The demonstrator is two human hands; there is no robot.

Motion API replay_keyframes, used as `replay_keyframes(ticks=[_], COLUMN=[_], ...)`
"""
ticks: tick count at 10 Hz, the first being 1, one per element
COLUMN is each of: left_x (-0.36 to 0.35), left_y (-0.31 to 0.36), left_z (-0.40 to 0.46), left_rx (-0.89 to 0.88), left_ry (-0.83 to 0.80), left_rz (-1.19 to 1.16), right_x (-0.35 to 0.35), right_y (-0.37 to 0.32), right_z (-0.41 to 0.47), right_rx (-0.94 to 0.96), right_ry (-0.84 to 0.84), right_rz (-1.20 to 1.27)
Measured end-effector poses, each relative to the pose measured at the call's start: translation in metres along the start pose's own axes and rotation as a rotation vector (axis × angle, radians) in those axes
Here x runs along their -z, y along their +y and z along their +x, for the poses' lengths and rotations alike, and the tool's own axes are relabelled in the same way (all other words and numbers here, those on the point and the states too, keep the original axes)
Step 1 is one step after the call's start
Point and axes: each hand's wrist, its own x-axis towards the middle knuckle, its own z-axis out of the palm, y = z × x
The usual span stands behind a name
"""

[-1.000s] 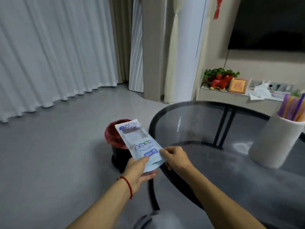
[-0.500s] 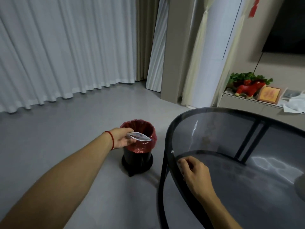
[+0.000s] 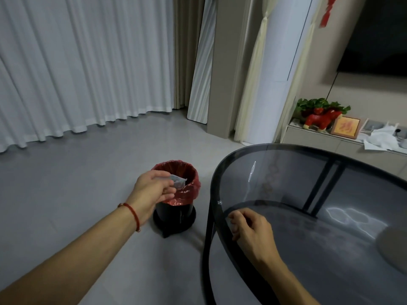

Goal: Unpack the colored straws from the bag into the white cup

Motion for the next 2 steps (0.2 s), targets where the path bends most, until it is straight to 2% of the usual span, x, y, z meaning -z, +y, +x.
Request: replay_keyframes(ticks=[1,2], left_x=[0.008,0.024], left_y=[0.041,0.088], left_z=[-0.077,-0.144], left_rx=[-0.403,-0.899], left_ry=[-0.142,-0.151], left_rz=[0.075,0.263], right_x=[0.023,0.069], right_y=[-0.018,-0.048], right_z=[-0.013,-0.03], right_rx=[0.032,0.145], right_ry=[-0.06,-0.148], right_rz=[-0.037,0.029])
